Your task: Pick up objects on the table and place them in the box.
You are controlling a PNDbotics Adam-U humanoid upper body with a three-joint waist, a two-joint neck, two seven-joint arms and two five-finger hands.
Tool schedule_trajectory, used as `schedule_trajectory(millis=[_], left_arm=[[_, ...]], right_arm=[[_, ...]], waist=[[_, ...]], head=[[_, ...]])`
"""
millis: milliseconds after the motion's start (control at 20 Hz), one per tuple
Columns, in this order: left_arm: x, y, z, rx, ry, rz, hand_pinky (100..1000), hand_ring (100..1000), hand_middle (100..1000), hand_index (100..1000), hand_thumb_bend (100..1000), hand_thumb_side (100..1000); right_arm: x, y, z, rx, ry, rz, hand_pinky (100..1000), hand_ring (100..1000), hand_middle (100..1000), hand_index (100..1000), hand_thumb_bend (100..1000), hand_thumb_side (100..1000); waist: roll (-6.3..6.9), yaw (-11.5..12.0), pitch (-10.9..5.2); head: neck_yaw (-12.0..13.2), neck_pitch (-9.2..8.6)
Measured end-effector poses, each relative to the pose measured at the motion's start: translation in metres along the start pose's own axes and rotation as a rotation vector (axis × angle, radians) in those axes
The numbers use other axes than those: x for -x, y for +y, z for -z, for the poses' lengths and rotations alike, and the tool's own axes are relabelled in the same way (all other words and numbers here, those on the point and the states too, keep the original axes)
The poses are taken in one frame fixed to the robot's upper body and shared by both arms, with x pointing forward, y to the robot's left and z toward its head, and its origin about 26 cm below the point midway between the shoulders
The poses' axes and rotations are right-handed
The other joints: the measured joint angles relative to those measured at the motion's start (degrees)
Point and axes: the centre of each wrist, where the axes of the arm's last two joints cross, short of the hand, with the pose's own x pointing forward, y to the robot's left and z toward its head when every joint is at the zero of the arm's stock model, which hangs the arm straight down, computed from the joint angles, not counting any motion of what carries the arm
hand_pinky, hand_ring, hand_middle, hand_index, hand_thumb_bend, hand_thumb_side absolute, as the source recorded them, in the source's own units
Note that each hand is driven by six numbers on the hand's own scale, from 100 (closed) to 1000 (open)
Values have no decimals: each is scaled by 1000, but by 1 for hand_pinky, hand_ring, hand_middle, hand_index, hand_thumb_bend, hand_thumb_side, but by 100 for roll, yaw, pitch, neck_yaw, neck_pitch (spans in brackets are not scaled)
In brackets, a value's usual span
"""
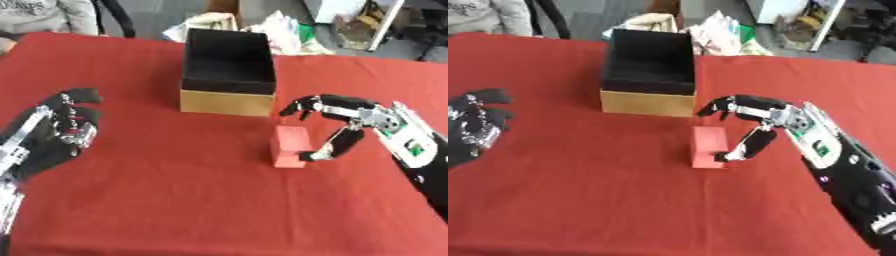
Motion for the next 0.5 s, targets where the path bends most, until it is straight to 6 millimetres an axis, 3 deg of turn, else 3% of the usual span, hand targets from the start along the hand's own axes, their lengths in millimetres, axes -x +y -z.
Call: schedule_trajectory(millis=[250, 500], left_arm=[[0, 0, 0, 0, 0, 0, 709, 759, 783, 877, 100, 295], [0, 0, 0, 0, 0, 0, 710, 759, 783, 877, 100, 295]], right_arm=[[2, 2, 1, 9, 2, -15, 681, 755, 611, 793, 355, 100], [2, 2, 0, 61, 0, -29, 651, 709, 486, 674, 291, 100]], waist=[[-7, 2, 1], [-13, 2, 6]], head=[[0, -1], [0, -1]])
